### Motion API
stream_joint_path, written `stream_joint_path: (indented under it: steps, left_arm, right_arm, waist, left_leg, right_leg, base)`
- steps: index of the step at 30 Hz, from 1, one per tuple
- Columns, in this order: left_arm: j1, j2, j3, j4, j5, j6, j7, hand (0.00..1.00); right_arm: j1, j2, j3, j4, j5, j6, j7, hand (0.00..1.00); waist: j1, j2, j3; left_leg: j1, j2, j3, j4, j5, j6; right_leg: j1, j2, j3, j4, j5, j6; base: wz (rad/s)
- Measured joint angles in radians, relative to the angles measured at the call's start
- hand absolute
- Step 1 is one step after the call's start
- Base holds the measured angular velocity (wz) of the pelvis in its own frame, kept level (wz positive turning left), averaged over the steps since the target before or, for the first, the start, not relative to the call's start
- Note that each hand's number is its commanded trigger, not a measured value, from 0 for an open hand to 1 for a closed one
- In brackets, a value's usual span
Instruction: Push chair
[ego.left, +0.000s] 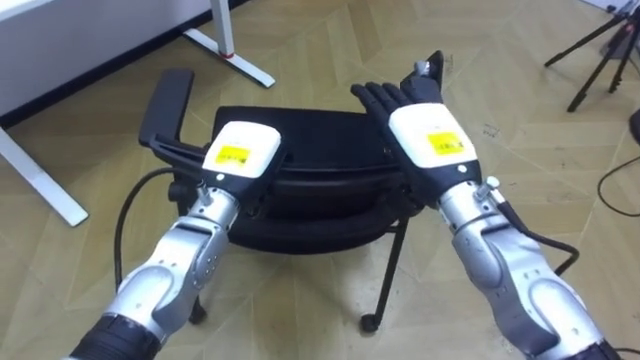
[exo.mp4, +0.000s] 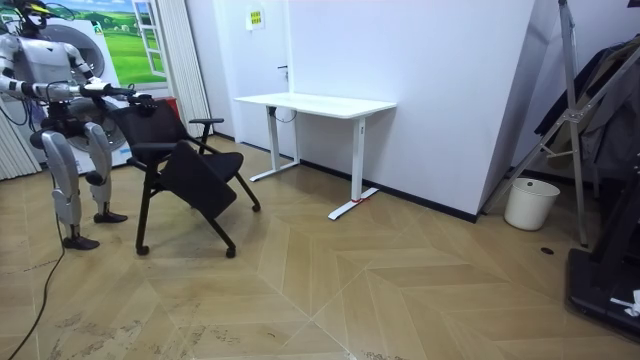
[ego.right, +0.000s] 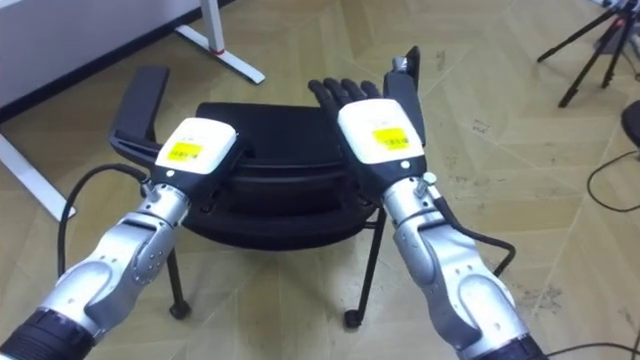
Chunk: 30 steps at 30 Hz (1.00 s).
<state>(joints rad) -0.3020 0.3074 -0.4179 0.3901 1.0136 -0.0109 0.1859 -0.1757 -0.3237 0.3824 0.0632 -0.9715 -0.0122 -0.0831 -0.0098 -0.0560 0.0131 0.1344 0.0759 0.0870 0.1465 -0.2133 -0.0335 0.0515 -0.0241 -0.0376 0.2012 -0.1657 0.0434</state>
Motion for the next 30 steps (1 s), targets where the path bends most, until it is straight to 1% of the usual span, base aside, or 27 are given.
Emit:
stream_joint_path:
  steps: [1,3,4,7,9,10,11,12,13,14,15,16,17,19,20,22,24,25,26,27,30]
  left_arm:
    - [0.000,0.000,-0.003,0.001,0.000,0.000,0.000,1.00]
    - [0.000,-0.001,-0.010,-0.001,0.000,0.000,0.001,1.00]
    - [-0.001,-0.003,-0.013,-0.002,0.000,0.000,0.002,1.00]
    - [-0.001,-0.010,-0.024,-0.003,0.000,-0.001,0.002,1.00]
    - [-0.001,-0.018,-0.029,-0.009,0.002,-0.001,0.001,1.00]
    - [-0.001,-0.024,-0.031,-0.009,0.004,-0.001,0.001,1.00]
    - [0.003,-0.030,-0.032,-0.008,0.003,-0.003,0.003,1.00]
    - [0.005,-0.022,-0.030,-0.013,0.003,-0.005,0.003,1.00]
    - [0.003,0.004,-0.020,-0.029,0.000,-0.009,0.003,1.00]
    - [-0.001,-0.003,-0.013,-0.005,0.001,-0.009,0.006,1.00]
    - [-0.010,-0.011,-0.017,0.012,0.001,-0.010,0.005,1.00]
    - [-0.018,-0.017,-0.021,0.028,0.001,-0.010,0.002,1.00]
    - [-0.023,-0.019,-0.028,0.031,0.004,-0.008,-0.004,1.00]
    - [-0.025,-0.028,-0.036,0.034,0.007,0.002,-0.005,1.00]
    - [-0.028,-0.034,-0.039,0.043,0.007,0.005,-0.005,1.00]
    - [-0.036,-0.041,-0.048,0.057,0.005,0.010,-0.004,1.00]
    - [-0.045,-0.046,-0.057,0.071,0.000,0.013,-0.005,1.00]
    - [-0.046,-0.049,-0.057,0.072,0.000,0.013,-0.006,1.00]
    - [-0.045,-0.051,-0.057,0.072,0.000,0.013,-0.008,1.00]
    - [-0.045,-0.051,-0.057,0.072,0.000,0.013,-0.009,1.00]
    - [-0.045,-0.054,-0.057,0.072,0.000,0.012,-0.019,1.00]
  right_arm:
    - [0.000,-0.002,0.009,0.003,0.000,0.001,0.000,0.00]
    - [0.000,-0.002,0.021,0.004,-0.002,0.006,0.001,0.00]
    - [-0.001,-0.001,0.031,0.010,-0.003,0.006,0.001,0.00]
    - [0.000,-0.001,0.064,0.056,-0.004,0.008,0.005,0.00]
    - [-0.001,0.001,0.068,0.090,-0.004,0.005,0.014,0.00]
    - [-0.001,0.004,0.068,0.117,-0.004,0.003,0.021,0.00]
    - [-0.001,0.010,0.068,0.143,-0.007,0.002,0.010,0.00]
    - [-0.004,0.016,0.068,0.144,-0.007,0.000,0.010,0.00]
    - [-0.022,0.020,0.075,0.144,-0.006,-0.007,0.011,0.00]
    - [-0.030,0.014,0.087,0.159,-0.009,-0.012,0.008,0.00]
    - [-0.030,0.012,0.089,0.165,-0.008,-0.009,0.007,0.00]
    - [-0.040,0.020,0.089,0.194,-0.007,-0.009,0.003,0.00]
    - [-0.043,0.018,0.089,0.211,-0.011,-0.010,0.000,0.00]
    - [-0.044,0.016,0.088,0.239,-0.017,-0.016,-0.020,0.00]
    - [-0.045,0.016,0.088,0.251,-0.017,-0.018,-0.031,0.00]
    - [-0.052,0.016,0.089,0.279,-0.015,-0.024,-0.048,0.00]
    - [-0.059,0.018,0.089,0.305,-0.013,-0.032,-0.065,0.00]
    - [-0.064,0.022,0.089,0.322,-0.015,-0.035,-0.078,0.18]
    - [-0.064,0.025,0.089,0.330,-0.016,-0.035,-0.090,0.85]
    - [-0.064,0.025,0.089,0.333,-0.016,-0.035,-0.092,1.00]
    - [-0.070,0.025,0.089,0.355,-0.015,-0.034,-0.107,1.00]
  waist:
    - [-0.001,0.000,0.0000]
    - [-0.002,0.001,0.0004]
    - [-0.001,0.004,0.0020]
    - [-0.001,0.010,0.0029]
    - [0.000,0.017,0.0043]
    - [0.001,0.027,0.0099]
    - [0.006,0.048,0.0173]
    - [0.015,0.050,0.0164]
    - [0.033,0.021,0.0113]
    - [0.010,0.036,0.0073]
    - [0.001,0.037,0.0068]
    - [-0.013,0.035,0.0083]
    - [-0.021,0.028,0.0083]
    - [-0.023,0.026,0.0071]
    - [-0.022,0.025,0.0066]
    - [-0.024,0.023,0.0054]
    - [-0.029,0.020,0.0034]
    - [-0.032,0.019,0.0033]
    - [-0.032,0.019,0.0030]
    - [-0.032,0.019,0.0029]
    - [-0.022,0.020,0.0029]
  left_leg:
    - [-0.001,0.000,-0.008,0.000,0.000,0.000]
    - [-0.003,-0.001,-0.008,-0.001,0.000,0.000]
    - [-0.003,-0.001,-0.008,-0.001,0.000,0.000]
    - [0.001,-0.001,-0.013,0.000,0.000,0.000]
    - [0.005,-0.001,-0.031,0.000,0.000,0.000]
    - [0.012,0.005,-0.066,-0.001,0.001,0.001]
    - [0.024,0.032,-0.135,-0.002,0.002,0.002]
    - [0.024,0.040,-0.160,-0.001,0.002,0.001]
    - [0.003,0.033,-0.173,0.011,-0.004,-0.008]
    - [-0.004,0.039,-0.167,0.014,-0.021,-0.024]
    - [-0.002,0.043,-0.150,0.009,-0.021,-0.025]
    - [0.006,0.052,-0.107,0.003,-0.014,-0.027]
    - [0.007,0.056,-0.074,0.004,-0.011,-0.029]
    - [0.014,0.054,-0.057,0.002,-0.011,-0.029]
    - [0.016,0.048,-0.056,0.003,-0.011,-0.029]
    - [0.017,0.040,-0.056,0.003,-0.011,-0.029]
    - [0.015,0.033,-0.051,0.002,-0.011,-0.029]
    - [0.015,0.030,-0.046,0.002,-0.011,-0.029]
    - [0.014,0.028,-0.045,0.002,-0.011,-0.029]
    - [0.014,0.027,-0.045,0.001,-0.011,-0.029]
    - [0.012,0.027,-0.045,0.004,-0.011,-0.029]
  right_leg:
    - [0.003,0.000,0.000,0.002,0.000,0.000]
    - [0.005,-0.001,-0.001,0.003,0.000,0.000]
    - [0.007,-0.001,-0.003,0.002,0.000,0.000]
    - [0.016,-0.002,-0.007,0.003,0.000,0.000]
    - [0.013,-0.002,-0.021,0.012,0.000,0.000]
    - [-0.011,0.003,-0.024,0.070,-0.006,-0.010]
    - [-0.071,0.030,-0.006,0.143,-0.035,-0.049]
    - [-0.087,0.057,0.035,0.095,-0.031,-0.063]
    - [-0.105,0.073,0.061,-0.040,0.093,-0.075]
    - [-0.092,0.074,0.011,-0.029,0.081,-0.080]
    - [-0.086,0.073,-0.005,-0.026,0.079,-0.080]
    - [-0.079,0.077,-0.010,-0.014,0.079,-0.080]
    - [-0.072,0.078,-0.009,-0.015,0.079,-0.079]
    - [-0.068,0.078,-0.020,-0.016,0.076,-0.076]
    - [-0.067,0.079,-0.021,-0.016,0.075,-0.074]
    - [-0.064,0.072,-0.024,-0.016,0.074,-0.073]
    - [-0.063,0.064,-0.028,-0.016,0.071,-0.066]
    - [-0.062,0.060,-0.030,-0.016,0.069,-0.064]
    - [-0.062,0.059,-0.030,-0.016,0.068,-0.062]
    - [-0.062,0.058,-0.030,-0.016,0.067,-0.061]
    - [-0.062,0.059,-0.030,-0.018,0.067,-0.061]
  base:
    - [0.07]
    - [0.10]
    - [0.11]
    - [0.12]
    - [0.10]
    - [-0.10]
    - [-0.24]
    - [-0.43]
    - [0.05]
    - [0.35]
    - [0.74]
    - [0.52]
    - [0.37]
    - [0.09]
    - [-0.04]
    - [0.04]
    - [0.10]
    - [0.06]
    - [0.06]
    - [0.05]
    - [0.00]
